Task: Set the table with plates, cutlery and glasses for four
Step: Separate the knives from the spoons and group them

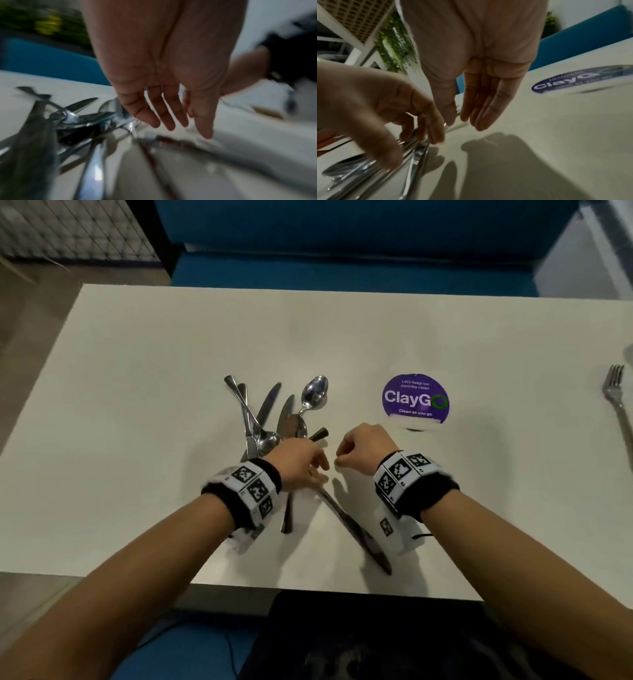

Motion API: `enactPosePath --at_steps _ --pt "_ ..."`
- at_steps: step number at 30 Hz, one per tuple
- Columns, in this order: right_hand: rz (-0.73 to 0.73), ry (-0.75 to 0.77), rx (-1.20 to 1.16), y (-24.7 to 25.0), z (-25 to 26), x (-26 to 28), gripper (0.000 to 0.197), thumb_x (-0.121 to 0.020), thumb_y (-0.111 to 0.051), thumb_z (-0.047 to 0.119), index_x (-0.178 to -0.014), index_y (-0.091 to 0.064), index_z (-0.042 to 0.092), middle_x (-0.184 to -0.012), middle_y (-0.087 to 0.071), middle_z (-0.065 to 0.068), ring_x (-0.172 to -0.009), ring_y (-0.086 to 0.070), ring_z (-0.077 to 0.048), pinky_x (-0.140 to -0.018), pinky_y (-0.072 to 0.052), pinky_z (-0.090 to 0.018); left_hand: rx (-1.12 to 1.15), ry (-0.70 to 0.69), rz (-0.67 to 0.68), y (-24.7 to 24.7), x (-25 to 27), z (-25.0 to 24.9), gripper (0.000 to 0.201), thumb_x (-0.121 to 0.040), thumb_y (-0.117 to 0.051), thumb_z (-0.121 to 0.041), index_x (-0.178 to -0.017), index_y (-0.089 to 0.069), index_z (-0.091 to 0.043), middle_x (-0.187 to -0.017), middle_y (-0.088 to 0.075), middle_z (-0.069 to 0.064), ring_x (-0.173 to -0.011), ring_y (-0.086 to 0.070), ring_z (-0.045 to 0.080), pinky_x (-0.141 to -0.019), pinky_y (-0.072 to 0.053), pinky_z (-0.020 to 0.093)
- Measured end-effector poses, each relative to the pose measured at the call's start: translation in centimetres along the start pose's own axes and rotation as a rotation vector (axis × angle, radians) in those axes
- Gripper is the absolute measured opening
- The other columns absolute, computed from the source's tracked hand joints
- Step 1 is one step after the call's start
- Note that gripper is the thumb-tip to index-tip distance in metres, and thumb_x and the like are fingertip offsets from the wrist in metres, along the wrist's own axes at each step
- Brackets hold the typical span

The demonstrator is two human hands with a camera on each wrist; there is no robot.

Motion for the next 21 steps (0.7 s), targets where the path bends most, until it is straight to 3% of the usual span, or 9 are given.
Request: enactPosePath --at_steps 5,8,11,14,17,19,21 --pt "0.046 -0.072 0.093 -1.8 0.7 0.9 0.020 -0.078 -0.068 0.017 -0.096 -0.076 0.014 -0.097 -0.073 -0.006 -0.096 -0.066 -0.018 -0.085 -0.052 -0.026 -0.473 -0.284 0.003 -2.3 -0.1 -0.4 0.034 -0.091 -0.057 -0.032 -0.121 -0.057 -0.017 -0.120 -0.053 0.005 -0.124 -0.042 0.027 -0.098 -0.042 0.038" --pt "-0.056 -0.103 0.043 -1.7 0.8 1.3 0.021 -0.079 -0.064 0.015 -0.097 -0.075 0.014 -0.101 -0.073 -0.005 -0.096 -0.065 -0.018 -0.086 -0.052 -0.026 -0.667 -0.378 0.019 -2.6 -0.3 -0.7 0.032 -0.097 -0.044 -0.027 -0.124 -0.048 -0.011 -0.125 -0.053 0.005 -0.120 -0.043 0.026 -0.101 -0.037 0.038" --pt "-0.200 -0.098 -0.032 -0.1 1.3 1.7 0.017 -0.081 -0.063 0.016 -0.092 -0.075 0.011 -0.094 -0.074 -0.005 -0.090 -0.065 -0.017 -0.077 -0.047 -0.021 -0.716 -0.391 0.075 -2.6 -0.3 -0.8 0.028 -0.100 -0.036 -0.020 -0.123 -0.047 -0.009 -0.124 -0.054 0.007 -0.117 -0.047 0.027 -0.100 -0.037 0.039" --pt "-0.366 -0.089 -0.153 2.4 2.2 1.8 0.018 -0.084 -0.065 0.025 -0.085 -0.074 0.009 -0.081 -0.069 -0.001 -0.078 -0.059 -0.012 -0.071 -0.041 -0.020 -0.373 -0.269 0.099 -1.3 -0.1 -0.6 0.021 -0.100 -0.037 -0.016 -0.115 -0.048 -0.005 -0.115 -0.059 0.014 -0.107 -0.056 0.031 -0.082 -0.041 0.036" --pt "-0.530 -0.092 -0.260 4.5 3.0 1.6 0.023 -0.083 -0.066 0.033 -0.077 -0.071 0.010 -0.071 -0.062 0.001 -0.072 -0.055 -0.013 -0.070 -0.039 -0.021 0.027 -0.098 -0.065 0.8 -0.1 0.4 0.023 -0.101 -0.038 -0.021 -0.113 -0.047 -0.004 -0.101 -0.061 0.014 -0.090 -0.056 0.029 -0.073 -0.037 0.032" --pt "-0.554 -0.113 -0.300 4.9 3.4 1.2 0.026 -0.081 -0.068 0.037 -0.073 -0.067 0.012 -0.068 -0.062 0.000 -0.071 -0.055 -0.015 -0.069 -0.041 -0.024 0.286 -0.003 -0.205 2.0 0.3 1.1 0.023 -0.102 -0.037 -0.024 -0.111 -0.048 -0.006 -0.089 -0.055 0.006 -0.080 -0.051 0.020 -0.071 -0.037 0.029" --pt "-0.462 -0.156 -0.321 4.1 3.8 0.2 0.036 -0.078 -0.070 0.043 -0.072 -0.067 0.008 -0.065 -0.063 -0.002 -0.069 -0.058 -0.019 -0.067 -0.046 -0.029 0.646 0.021 -0.281 2.8 0.6 1.4 0.015 -0.101 -0.039 -0.021 -0.102 -0.047 -0.009 -0.076 -0.052 0.004 -0.066 -0.053 0.014 -0.061 -0.043 0.025"
Point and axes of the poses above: each hand's wrist, its own x-axis away from the middle knuckle, its own y-axis out of the back of the hand, z = x × y, the point moved 2 cm from there along -x, towards the middle knuckle
